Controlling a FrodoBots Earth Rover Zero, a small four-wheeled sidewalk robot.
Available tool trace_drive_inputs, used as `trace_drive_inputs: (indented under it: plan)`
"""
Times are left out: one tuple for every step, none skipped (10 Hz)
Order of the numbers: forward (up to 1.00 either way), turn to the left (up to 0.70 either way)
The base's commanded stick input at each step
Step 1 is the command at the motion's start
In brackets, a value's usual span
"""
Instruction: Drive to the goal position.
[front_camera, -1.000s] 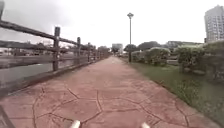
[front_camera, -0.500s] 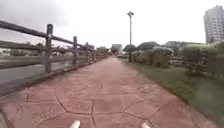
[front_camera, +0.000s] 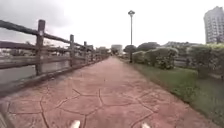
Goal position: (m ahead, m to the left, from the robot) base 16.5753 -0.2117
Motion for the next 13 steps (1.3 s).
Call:
trace_drive_inputs:
  plan:
    - [0.7,0.0]
    - [0.7,0.0]
    - [0.7,0.0]
    - [0.7,0.0]
    - [0.7,0.0]
    - [0.7,0.0]
    - [0.7,0.0]
    - [0.7,0.0]
    - [0.7,0.0]
    - [0.7,0.0]
    - [0.7,0.0]
    - [0.7,0.0]
    - [0.7,0.0]
